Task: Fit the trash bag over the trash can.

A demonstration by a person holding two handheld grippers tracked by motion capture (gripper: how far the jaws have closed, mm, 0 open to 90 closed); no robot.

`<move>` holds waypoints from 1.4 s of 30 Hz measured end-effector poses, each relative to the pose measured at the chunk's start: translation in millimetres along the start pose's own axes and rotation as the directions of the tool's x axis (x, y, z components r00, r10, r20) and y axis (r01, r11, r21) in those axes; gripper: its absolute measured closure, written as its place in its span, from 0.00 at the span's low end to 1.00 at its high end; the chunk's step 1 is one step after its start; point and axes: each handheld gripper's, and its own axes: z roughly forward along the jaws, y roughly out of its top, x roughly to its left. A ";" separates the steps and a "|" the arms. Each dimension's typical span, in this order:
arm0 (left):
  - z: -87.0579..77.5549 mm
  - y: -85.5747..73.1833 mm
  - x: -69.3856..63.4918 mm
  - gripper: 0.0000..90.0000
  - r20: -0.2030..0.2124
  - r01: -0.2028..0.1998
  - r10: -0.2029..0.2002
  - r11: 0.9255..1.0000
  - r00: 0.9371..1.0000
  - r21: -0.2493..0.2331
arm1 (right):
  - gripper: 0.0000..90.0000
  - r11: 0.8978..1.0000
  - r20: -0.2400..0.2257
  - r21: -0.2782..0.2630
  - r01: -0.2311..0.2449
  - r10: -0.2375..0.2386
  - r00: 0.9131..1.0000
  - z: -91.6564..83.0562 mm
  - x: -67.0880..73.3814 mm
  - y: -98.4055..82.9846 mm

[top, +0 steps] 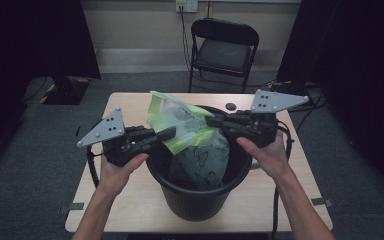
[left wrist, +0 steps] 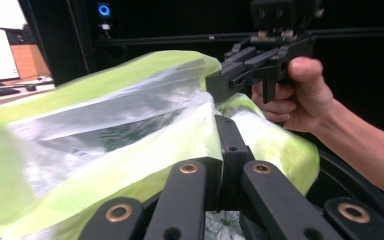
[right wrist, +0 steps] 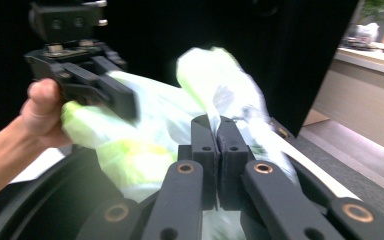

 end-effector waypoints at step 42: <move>-20.4 -8.6 12.7 1.00 -0.048 0.033 -0.033 0.999 0.998 -0.011 | 0.59 0.986 0.131 -0.079 -0.148 0.157 0.979 -15.5 -62.1 -38.0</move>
